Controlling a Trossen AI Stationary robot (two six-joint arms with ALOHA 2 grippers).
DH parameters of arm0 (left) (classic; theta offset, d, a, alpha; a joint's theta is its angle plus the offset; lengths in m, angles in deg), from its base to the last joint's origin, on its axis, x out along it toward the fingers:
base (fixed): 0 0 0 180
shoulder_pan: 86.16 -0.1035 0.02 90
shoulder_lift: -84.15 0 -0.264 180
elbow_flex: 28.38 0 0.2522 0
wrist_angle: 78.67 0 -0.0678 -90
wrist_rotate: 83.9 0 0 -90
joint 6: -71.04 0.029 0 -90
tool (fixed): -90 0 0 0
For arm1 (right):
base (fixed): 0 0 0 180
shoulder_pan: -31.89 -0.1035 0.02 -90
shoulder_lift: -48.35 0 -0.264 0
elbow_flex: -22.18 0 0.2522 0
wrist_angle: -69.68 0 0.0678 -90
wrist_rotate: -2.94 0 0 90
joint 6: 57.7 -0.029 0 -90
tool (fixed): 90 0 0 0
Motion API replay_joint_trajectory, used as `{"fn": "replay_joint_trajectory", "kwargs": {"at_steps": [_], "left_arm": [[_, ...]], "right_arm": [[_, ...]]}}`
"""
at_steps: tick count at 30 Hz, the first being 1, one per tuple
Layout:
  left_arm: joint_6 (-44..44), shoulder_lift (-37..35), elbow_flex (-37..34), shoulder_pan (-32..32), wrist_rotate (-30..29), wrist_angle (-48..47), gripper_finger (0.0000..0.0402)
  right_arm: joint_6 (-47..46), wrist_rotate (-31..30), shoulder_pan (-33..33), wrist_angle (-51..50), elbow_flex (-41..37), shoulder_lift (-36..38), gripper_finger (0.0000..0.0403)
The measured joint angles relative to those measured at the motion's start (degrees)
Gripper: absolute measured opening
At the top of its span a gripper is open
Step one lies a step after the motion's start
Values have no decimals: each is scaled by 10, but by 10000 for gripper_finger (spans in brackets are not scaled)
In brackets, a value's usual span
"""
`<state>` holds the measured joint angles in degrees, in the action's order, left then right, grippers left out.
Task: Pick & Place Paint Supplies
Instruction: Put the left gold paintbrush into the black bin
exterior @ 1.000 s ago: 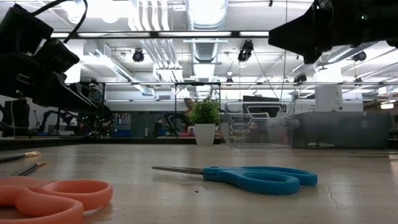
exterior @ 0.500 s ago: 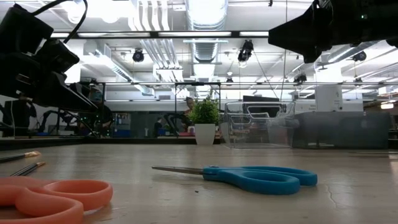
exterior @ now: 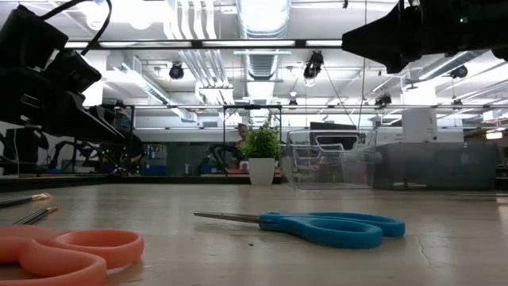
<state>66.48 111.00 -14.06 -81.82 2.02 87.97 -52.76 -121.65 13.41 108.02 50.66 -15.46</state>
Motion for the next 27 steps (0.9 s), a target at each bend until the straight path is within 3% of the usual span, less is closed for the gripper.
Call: {"fn": "replay_joint_trajectory", "kwargs": {"at_steps": [14,18,20,23,27], "left_arm": [[3,0,0,0,0,0,122],[-16,0,0,0,-23,4,122],[-84,0,-1,0,-28,11,122],[-302,0,-2,1,-17,30,122],[-418,0,8,0,-30,-8,122]], "right_arm": [[-2,0,0,-11,0,0,142],[-3,0,0,-11,0,0,142],[-2,0,0,-11,0,0,142],[-1,0,0,-11,0,0,142],[0,0,0,-12,0,0,142]]}}
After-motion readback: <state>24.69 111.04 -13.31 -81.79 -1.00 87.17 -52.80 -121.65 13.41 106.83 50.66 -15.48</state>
